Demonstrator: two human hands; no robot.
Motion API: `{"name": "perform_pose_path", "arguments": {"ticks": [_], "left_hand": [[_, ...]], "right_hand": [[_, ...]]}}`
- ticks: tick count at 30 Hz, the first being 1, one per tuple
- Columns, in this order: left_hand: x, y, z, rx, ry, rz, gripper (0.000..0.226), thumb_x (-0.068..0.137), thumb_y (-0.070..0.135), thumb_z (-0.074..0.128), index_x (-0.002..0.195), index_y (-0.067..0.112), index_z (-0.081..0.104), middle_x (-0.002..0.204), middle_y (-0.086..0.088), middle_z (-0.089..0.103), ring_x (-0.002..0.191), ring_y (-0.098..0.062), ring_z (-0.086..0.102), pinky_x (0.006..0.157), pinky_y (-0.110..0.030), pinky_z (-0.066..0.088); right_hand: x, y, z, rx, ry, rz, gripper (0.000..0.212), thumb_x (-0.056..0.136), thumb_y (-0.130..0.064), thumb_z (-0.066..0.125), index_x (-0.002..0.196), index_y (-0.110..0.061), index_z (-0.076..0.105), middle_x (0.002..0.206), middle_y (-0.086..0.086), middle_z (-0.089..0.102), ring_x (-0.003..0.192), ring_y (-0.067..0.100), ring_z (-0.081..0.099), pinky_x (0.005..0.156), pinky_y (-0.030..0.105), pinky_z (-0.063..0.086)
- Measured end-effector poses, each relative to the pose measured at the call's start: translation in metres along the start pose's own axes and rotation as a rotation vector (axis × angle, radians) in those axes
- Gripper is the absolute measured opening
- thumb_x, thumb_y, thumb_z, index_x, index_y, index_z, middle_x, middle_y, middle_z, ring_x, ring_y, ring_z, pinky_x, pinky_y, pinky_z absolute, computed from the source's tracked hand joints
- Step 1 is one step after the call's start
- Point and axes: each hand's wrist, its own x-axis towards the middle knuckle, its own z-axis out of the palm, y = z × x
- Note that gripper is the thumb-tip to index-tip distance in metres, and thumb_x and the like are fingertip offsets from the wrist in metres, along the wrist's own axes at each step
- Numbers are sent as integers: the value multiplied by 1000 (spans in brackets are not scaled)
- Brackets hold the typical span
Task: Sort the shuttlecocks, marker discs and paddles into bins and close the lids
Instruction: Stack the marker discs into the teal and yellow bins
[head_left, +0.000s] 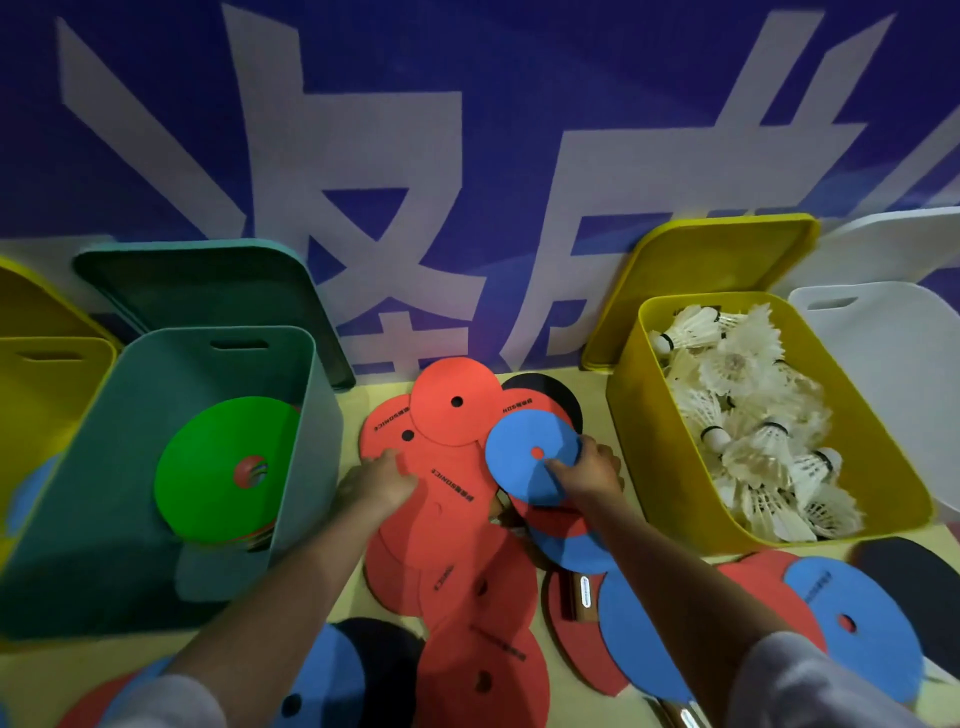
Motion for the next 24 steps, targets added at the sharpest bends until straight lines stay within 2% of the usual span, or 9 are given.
{"name": "perform_pose_path", "arguments": {"ticks": [2,5,10,14,18,19,21,23,24], "left_hand": [[-5,0,5,30,-20,17,70,75,56,55,139,32,39,131,-6,51,117,-30,51,95,-40,48],[-11,-1,12,86,51,50,68,77,49,58,139,31,38,128,-7,49,114,-29,50,93,-43,49],[-22,8,18,139,119,71,60,86,34,59,141,22,37,132,-9,45,117,-29,46,94,-39,46],[-30,11,23,191,167,92,51,90,30,57,138,20,40,131,-10,44,120,-28,43,95,-37,43],[-26,9,19,179,171,146,53,88,28,61,137,21,41,128,-10,45,119,-28,43,98,-36,40],[-24,8,17,175,151,170,56,88,29,61,139,24,38,127,-9,45,117,-28,45,96,-36,42],[-21,3,12,168,90,211,63,88,32,58,144,35,29,126,-5,46,112,-27,50,91,-38,47],[-17,-5,9,123,22,211,65,88,36,55,144,45,24,130,-2,51,111,-26,55,88,-39,50],[-16,-9,8,77,-12,213,62,88,36,54,142,46,25,133,1,52,114,-24,56,89,-38,51]], "right_hand": [[1,1,3,-45,-23,9,75,77,-57,64,138,-20,40,133,10,43,126,32,38,102,43,36],[2,-4,2,-44,-22,12,76,76,-54,66,139,-23,36,132,12,43,125,35,38,104,46,35],[5,-16,1,-101,-25,16,75,82,-56,60,139,-16,36,133,16,43,124,37,38,102,45,37],[3,-20,8,-112,-33,-28,69,92,-48,53,146,-14,27,138,20,38,126,37,36,102,41,36],[1,-24,6,-127,68,-84,80,87,-36,62,149,-13,18,134,20,33,123,37,33,101,42,36],[2,-25,5,-116,76,-94,85,86,-34,64,150,-13,14,135,19,33,122,37,36,98,42,39],[2,-24,4,-47,53,-102,89,84,-38,67,151,-15,14,135,18,38,116,38,47,83,39,45],[0,-19,4,-3,24,-128,85,84,-41,66,150,-15,19,128,17,51,105,38,56,70,34,45],[-2,-16,5,14,27,-148,78,86,-37,64,148,-15,23,124,16,56,102,38,59,70,35,47]]}}
